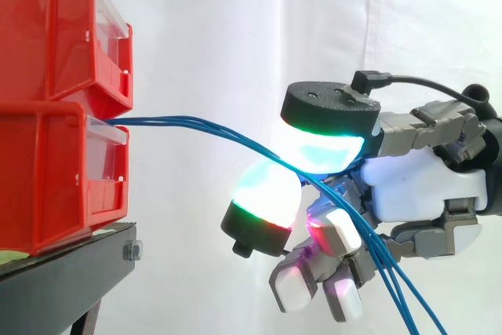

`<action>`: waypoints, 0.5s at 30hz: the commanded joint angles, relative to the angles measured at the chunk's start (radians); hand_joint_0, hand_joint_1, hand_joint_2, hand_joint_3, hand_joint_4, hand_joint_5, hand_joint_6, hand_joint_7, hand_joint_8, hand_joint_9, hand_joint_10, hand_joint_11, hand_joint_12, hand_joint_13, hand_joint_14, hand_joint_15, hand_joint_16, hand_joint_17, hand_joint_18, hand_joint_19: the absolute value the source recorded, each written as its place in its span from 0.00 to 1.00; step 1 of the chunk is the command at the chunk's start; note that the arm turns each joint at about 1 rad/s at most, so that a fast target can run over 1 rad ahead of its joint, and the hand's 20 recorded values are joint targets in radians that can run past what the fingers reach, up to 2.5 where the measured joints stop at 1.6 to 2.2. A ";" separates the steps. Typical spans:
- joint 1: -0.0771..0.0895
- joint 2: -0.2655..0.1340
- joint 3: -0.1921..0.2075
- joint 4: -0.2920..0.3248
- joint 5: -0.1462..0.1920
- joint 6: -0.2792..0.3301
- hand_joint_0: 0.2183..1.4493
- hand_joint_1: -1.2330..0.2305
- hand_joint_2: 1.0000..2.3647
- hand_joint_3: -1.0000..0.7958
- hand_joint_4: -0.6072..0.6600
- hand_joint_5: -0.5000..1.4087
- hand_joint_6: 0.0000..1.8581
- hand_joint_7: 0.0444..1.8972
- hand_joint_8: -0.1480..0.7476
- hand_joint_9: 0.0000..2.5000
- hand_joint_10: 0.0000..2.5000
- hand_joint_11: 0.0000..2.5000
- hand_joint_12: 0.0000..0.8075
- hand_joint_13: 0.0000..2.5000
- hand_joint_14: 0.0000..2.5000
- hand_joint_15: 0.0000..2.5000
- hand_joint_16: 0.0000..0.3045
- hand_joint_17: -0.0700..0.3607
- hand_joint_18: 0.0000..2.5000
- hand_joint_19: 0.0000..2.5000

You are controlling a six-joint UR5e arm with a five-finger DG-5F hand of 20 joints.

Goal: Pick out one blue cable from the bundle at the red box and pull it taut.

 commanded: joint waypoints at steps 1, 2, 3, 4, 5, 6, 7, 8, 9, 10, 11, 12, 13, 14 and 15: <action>0.000 0.000 0.000 0.000 0.000 -0.001 0.38 0.26 0.01 0.41 0.53 0.21 0.49 0.43 0.55 0.48 0.01 0.23 0.49 0.35 0.01 0.15 0.17 0.44 0.35 0.26; 0.000 0.000 0.000 0.000 -0.001 -0.001 0.39 0.25 0.01 0.40 0.52 0.21 0.49 0.43 0.54 0.48 0.01 0.23 0.49 0.35 0.01 0.15 0.17 0.44 0.35 0.26; 0.000 0.000 0.000 0.000 -0.001 -0.001 0.39 0.25 0.01 0.39 0.52 0.21 0.49 0.44 0.54 0.48 0.01 0.23 0.49 0.35 0.01 0.15 0.17 0.44 0.35 0.26; 0.000 0.000 0.000 0.000 -0.001 -0.001 0.40 0.25 0.01 0.37 0.51 0.21 0.50 0.43 0.54 0.48 0.01 0.23 0.49 0.36 0.01 0.15 0.17 0.44 0.35 0.26; -0.002 0.000 0.000 0.000 -0.001 -0.001 0.41 0.23 0.01 0.35 0.50 0.21 0.50 0.44 0.54 0.48 0.01 0.23 0.49 0.36 0.01 0.15 0.17 0.43 0.36 0.26; -0.002 0.000 0.000 0.001 -0.001 -0.001 0.41 0.23 0.01 0.35 0.49 0.21 0.50 0.43 0.53 0.48 0.01 0.23 0.49 0.36 0.01 0.15 0.17 0.43 0.36 0.26; -0.003 0.000 0.000 0.001 -0.001 -0.001 0.41 0.23 0.01 0.34 0.49 0.21 0.50 0.44 0.54 0.48 0.01 0.23 0.48 0.36 0.01 0.15 0.17 0.43 0.36 0.26; -0.002 0.000 0.000 0.001 -0.001 -0.001 0.42 0.22 0.01 0.33 0.48 0.21 0.50 0.44 0.53 0.48 0.01 0.24 0.48 0.36 0.01 0.15 0.17 0.43 0.36 0.26; -0.002 0.000 -0.002 0.003 -0.001 -0.001 0.43 0.21 0.00 0.32 0.47 0.21 0.50 0.43 0.53 0.48 0.01 0.23 0.48 0.36 0.01 0.15 0.17 0.43 0.36 0.26; -0.002 0.000 0.000 0.003 0.000 -0.001 0.44 0.21 0.00 0.31 0.46 0.21 0.50 0.44 0.53 0.48 0.01 0.24 0.48 0.36 0.01 0.16 0.17 0.43 0.36 0.26; -0.002 0.000 0.000 0.003 0.000 -0.001 0.45 0.21 0.00 0.29 0.45 0.21 0.50 0.43 0.53 0.48 0.01 0.24 0.48 0.36 0.01 0.16 0.17 0.43 0.36 0.26; -0.002 0.000 0.000 0.003 0.004 -0.001 0.45 0.21 0.00 0.29 0.45 0.21 0.50 0.43 0.52 0.48 0.01 0.24 0.48 0.36 0.01 0.16 0.17 0.43 0.36 0.26; -0.002 0.000 0.000 0.003 0.005 -0.001 0.45 0.20 0.00 0.28 0.44 0.21 0.50 0.43 0.53 0.48 0.01 0.24 0.47 0.37 0.01 0.16 0.17 0.43 0.36 0.26; -0.002 0.000 0.000 0.003 0.005 -0.001 0.45 0.19 0.00 0.28 0.43 0.21 0.50 0.43 0.52 0.48 0.01 0.24 0.47 0.37 0.01 0.16 0.17 0.43 0.36 0.26; -0.002 0.000 0.000 0.003 0.005 -0.001 0.45 0.19 0.00 0.28 0.43 0.21 0.50 0.43 0.52 0.49 0.01 0.24 0.47 0.37 0.01 0.16 0.17 0.43 0.36 0.26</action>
